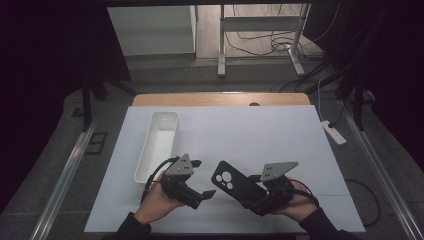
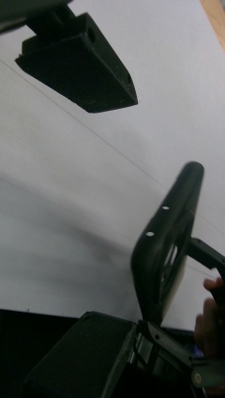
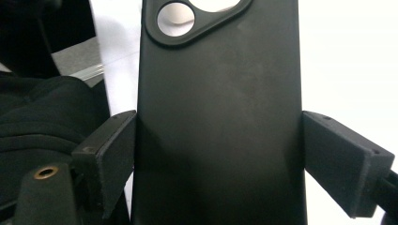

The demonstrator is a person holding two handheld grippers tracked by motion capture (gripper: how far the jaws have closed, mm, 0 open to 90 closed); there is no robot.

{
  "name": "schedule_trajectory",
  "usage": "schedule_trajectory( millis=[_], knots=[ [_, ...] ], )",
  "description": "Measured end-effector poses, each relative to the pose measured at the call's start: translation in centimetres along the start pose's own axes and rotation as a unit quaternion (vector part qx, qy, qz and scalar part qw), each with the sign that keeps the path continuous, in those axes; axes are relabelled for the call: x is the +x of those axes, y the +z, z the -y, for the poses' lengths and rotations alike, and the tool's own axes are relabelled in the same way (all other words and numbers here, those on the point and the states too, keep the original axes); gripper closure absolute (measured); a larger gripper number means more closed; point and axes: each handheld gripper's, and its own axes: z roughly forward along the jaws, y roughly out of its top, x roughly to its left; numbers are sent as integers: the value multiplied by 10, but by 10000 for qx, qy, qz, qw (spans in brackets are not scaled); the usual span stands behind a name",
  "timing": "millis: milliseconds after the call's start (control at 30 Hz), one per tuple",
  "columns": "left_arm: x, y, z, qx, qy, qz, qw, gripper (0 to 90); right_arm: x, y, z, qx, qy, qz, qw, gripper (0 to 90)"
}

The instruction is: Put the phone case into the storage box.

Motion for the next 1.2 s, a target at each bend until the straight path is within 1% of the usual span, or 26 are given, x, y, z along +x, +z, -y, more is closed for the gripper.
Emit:
schedule_trajectory(
  millis=[67, 100, 167, 200, 267, 300, 433, 500, 533, 567, 600, 667, 700, 767, 800, 867, 1000, 1033, 1067, 1100, 1133, 1200],
  knots=[
    [-1, 0, 1, -60, 28, 107, 9999, 0, 1, 3, -2, -8, -101, -124, 9999, 149],
    [-1, 0, 1, -83, 50, 162, 9998, 0, 2, 4, -2, -23, -96, -183, 9998, 149],
    [0, 1, 2, -119, 90, 278, 9995, 0, 3, 6, -4, -55, -169, -289, 9994, 149],
    [0, 2, 2, -123, 96, 349, 9993, 0, 3, 7, -5, -87, -225, -357, 9991, 149],
    [1, 2, 3, -173, 94, 516, 9985, 0, 4, 7, -6, -126, -252, -430, 9987, 149],
    [2, 3, 4, -238, 103, 651, 9975, 0, 5, 8, -6, -154, -258, -488, 9984, 149],
    [3, 2, 5, -429, 162, 949, 9944, 0, 5, 8, -7, -254, -299, -692, 9968, 148],
    [3, 3, 5, -488, 219, 1069, 9928, 0, 6, 8, -8, -328, -304, -822, 9956, 149],
    [3, 3, 5, -488, 219, 1069, 9928, 0, 6, 8, -8, -334, -315, -845, 9954, 149],
    [3, 3, 5, -536, 263, 1182, 9912, 0, 6, 8, -9, -352, -332, -874, 9950, 148],
    [2, 4, 5, -544, 297, 1228, 9905, 0, 7, 8, -9, -381, -347, -918, 9944, 149],
    [2, 4, 5, -579, 353, 1334, 9887, 2, 7, 8, -9, -358, -396, -933, 9942, 148],
    [1, 5, 5, -588, 365, 1357, 9883, 3, 8, 8, -9, -352, -378, -980, 9938, 148],
    [1, 4, 5, -623, 391, 1440, 9868, 5, 9, 9, -9, -348, -414, -1000, 9935, 148],
    [2, 5, 5, -647, 375, 1509, 9857, 9, 10, 8, -9, -345, -426, -1010, 9934, 148],
    [2, 5, 5, -673, 400, 1588, 9842, 20, 11, 8, -9, -355, -494, -1083, 9923, 148],
    [0, 6, 6, -707, 499, 1790, 9800, 37, 14, 10, -10, -333, -569, -1195, 9906, 147],
    [-1, 6, 6, -722, 513, 1810, 9795, 47, 15, 11, -10, -331, -602, -1205, 9903, 147],
    [-1, 5, 6, -738, 515, 1820, 9792, 61, 16, 11, -10, -331, -622, -1240, 9898, 147],
    [0, 5, 6, -767, 501, 1856, 9783, 80, 16, 11, -10, -339, -630, -1276, 9892, 147],
    [1, 4, 7, -792, 478, 1922, 9770, 86, 16, 11, -10, -342, -643, -1291, 9890, 147],
    [1, 4, 7, -800, 457, 1944, 9766, 93, 16, 10, -10, -346, -666, -1268, 9891, 147]
  ],
)
